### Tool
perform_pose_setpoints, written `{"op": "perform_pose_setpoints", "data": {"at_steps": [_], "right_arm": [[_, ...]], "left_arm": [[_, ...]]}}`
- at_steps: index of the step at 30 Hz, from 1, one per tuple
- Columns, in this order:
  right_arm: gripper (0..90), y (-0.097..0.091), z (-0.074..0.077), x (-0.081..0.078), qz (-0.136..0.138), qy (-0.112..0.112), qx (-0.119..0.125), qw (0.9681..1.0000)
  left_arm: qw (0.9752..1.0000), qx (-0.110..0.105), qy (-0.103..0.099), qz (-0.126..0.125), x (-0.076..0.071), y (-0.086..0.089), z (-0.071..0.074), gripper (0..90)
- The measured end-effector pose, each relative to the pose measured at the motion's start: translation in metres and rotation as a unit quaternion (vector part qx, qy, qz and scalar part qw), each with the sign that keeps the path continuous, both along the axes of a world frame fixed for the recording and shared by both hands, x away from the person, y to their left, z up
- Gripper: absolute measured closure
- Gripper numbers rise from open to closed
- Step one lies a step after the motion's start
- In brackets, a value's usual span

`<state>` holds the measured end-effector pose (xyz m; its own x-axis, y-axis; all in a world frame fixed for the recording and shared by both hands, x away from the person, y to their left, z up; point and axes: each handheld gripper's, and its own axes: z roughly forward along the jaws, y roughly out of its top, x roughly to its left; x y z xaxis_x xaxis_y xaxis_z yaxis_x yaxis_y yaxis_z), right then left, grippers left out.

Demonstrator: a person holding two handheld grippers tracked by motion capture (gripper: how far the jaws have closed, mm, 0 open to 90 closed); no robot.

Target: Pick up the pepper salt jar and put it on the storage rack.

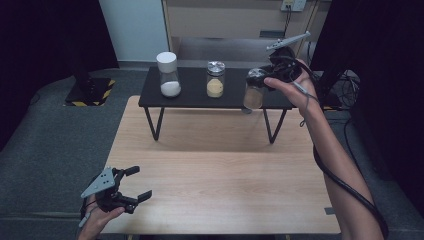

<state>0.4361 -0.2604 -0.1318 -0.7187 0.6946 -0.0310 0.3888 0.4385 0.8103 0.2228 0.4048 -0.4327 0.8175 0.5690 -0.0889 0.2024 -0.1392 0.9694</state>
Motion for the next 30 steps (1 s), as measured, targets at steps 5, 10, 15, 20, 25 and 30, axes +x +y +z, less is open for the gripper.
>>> {"op": "perform_pose_setpoints", "data": {"at_steps": [5,10,15,20,25,30], "right_arm": [[35.6,0.004,0.000,0.005,-0.019,-0.007,-0.001,0.9998],[35.6,0.009,-0.001,0.009,-0.040,-0.013,-0.002,0.9991],[35.6,0.012,-0.002,0.014,-0.061,-0.015,-0.002,0.9980],[35.6,0.011,-0.007,0.020,-0.081,-0.016,0.004,0.9966],[35.6,0.012,-0.009,0.026,-0.096,-0.021,-0.005,0.9952],[35.6,0.014,-0.011,0.031,-0.107,-0.022,-0.013,0.9939]], "left_arm": [[1.0000,-0.001,0.001,0.001,0.000,0.000,0.000,2.0],[1.0000,-0.001,0.001,0.000,0.000,0.001,0.000,2.0],[1.0000,-0.003,0.002,0.000,0.001,0.001,-0.001,2.0],[1.0000,-0.005,0.003,0.001,0.001,0.001,-0.002,2.0],[1.0000,-0.007,0.004,0.003,0.001,0.002,-0.002,2.0],[1.0000,-0.008,0.005,0.002,0.002,0.002,-0.002,2.0]]}}
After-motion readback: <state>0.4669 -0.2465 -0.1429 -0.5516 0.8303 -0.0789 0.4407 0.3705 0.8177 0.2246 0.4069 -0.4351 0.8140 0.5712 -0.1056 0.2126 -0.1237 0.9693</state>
